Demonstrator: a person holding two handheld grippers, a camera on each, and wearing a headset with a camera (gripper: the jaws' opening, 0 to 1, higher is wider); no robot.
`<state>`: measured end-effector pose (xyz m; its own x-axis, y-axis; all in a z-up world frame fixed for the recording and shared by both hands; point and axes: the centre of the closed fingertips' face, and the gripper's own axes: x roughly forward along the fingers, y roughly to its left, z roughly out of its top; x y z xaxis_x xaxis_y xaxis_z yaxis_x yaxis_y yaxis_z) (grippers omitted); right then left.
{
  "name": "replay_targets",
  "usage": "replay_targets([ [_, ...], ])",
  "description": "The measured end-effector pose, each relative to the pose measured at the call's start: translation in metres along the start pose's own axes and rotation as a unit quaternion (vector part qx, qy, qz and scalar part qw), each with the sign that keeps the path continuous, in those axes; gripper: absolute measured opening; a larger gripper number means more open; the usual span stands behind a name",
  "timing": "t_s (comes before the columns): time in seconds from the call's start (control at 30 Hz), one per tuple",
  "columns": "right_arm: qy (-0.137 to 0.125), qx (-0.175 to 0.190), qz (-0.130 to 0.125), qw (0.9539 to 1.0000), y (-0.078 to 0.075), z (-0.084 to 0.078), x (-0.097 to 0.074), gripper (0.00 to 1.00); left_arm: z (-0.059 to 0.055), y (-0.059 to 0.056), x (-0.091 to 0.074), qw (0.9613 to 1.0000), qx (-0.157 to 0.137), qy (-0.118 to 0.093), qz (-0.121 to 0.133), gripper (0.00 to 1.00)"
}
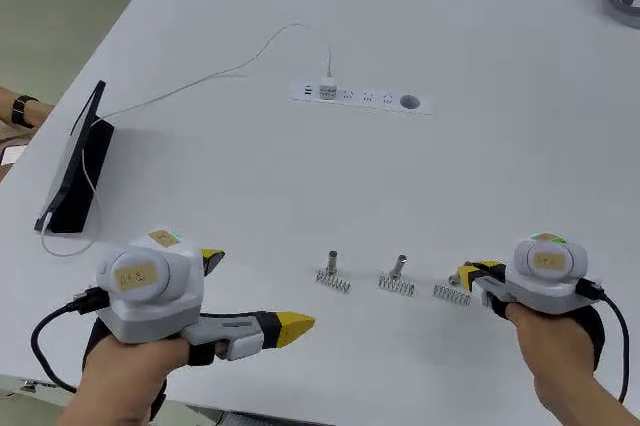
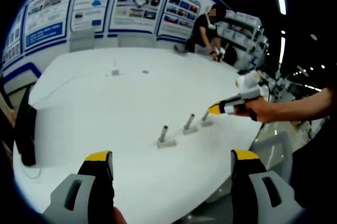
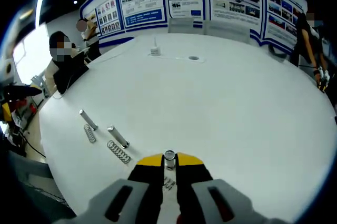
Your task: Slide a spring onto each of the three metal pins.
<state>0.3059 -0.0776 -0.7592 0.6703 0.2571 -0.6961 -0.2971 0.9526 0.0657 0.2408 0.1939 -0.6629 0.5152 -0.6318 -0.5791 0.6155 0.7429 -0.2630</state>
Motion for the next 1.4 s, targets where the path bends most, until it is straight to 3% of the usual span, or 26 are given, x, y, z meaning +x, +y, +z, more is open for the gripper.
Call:
replay_targets([
  [0.93,-0.008,-0.009,0.009,0.9999,0.0037,-0.0002,-0.0002,0.1,-0.0025,-0.0012,-0.0019,1.0,0.003,0.004,0.001,0.94],
  [1.4,-0.018,-0.009,0.02,0.9996,0.0079,0.002,-0.0027,0.29,-0.0009,-0.0019,-0.001,1.0,0.005,0.003,0.0,0.94],
])
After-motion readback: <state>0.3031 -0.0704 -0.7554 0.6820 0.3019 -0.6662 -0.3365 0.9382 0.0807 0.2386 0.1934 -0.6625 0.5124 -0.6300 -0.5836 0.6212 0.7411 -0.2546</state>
